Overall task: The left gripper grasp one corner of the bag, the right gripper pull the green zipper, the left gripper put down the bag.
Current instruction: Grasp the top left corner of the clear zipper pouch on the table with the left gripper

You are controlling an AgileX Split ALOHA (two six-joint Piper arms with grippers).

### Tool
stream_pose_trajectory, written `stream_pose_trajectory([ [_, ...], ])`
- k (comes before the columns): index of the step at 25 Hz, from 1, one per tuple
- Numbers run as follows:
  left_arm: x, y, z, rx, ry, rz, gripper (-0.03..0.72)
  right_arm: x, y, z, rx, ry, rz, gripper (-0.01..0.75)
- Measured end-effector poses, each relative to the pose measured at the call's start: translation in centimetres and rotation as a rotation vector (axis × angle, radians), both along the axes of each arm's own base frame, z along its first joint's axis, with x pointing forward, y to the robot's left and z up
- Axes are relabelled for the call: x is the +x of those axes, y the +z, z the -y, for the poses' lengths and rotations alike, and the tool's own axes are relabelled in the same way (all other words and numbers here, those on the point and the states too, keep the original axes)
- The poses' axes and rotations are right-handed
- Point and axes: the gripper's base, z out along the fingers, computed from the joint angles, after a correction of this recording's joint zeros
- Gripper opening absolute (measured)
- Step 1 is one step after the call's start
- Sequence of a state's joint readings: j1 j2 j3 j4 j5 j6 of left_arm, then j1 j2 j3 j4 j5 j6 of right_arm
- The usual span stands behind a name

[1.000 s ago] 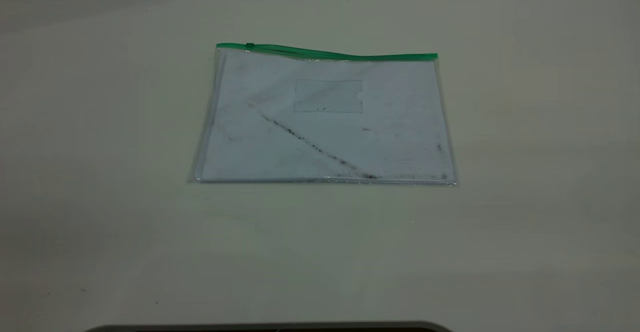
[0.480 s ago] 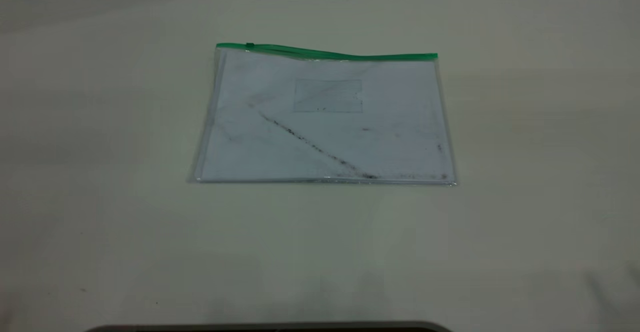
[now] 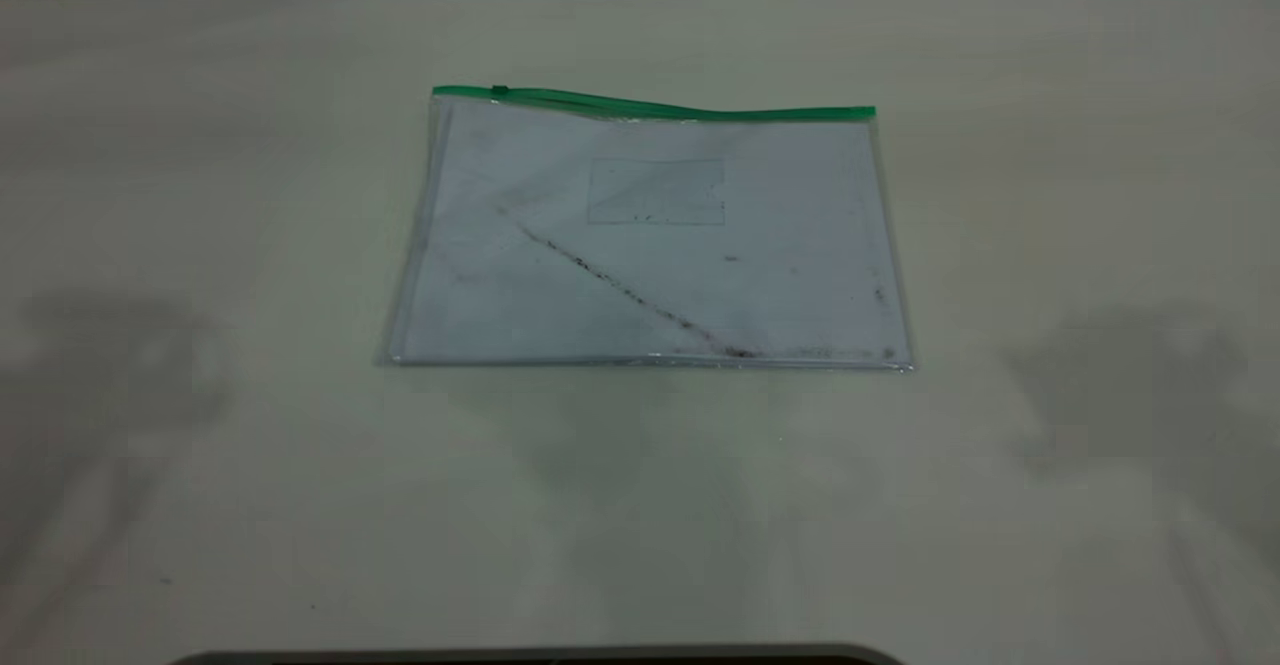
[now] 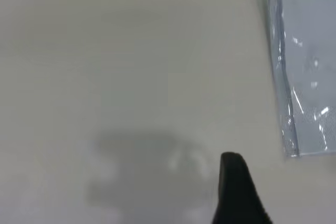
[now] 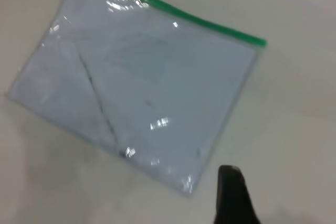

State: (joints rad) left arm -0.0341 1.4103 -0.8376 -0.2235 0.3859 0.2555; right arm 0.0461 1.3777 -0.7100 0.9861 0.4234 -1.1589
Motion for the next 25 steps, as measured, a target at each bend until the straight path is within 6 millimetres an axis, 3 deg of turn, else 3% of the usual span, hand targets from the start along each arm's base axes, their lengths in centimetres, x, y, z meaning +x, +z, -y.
stream_pose_trajectory([
  [6, 7.2, -5.6, 1.2, -0.063, -0.097, -0.142, 0.507, 5.9, -2.7, -3.5, 0.047, 0.098, -0.008, 0.534],
  [13, 15.3, -10.9, 2.9, -0.171, -0.240, -0.125, 0.507, 11.6, -5.9, -5.8, 0.082, 0.148, -0.033, 0.534],
  [19, 19.6, -16.2, 3.9, -0.259, -0.296, -0.106, 0.507, 13.8, -7.8, -6.3, 0.096, 0.153, -0.056, 0.534],
  [25, 21.6, -20.4, 4.7, -0.355, -0.307, -0.107, 0.507, 13.9, -8.7, -6.4, 0.101, 0.150, -0.075, 0.534],
])
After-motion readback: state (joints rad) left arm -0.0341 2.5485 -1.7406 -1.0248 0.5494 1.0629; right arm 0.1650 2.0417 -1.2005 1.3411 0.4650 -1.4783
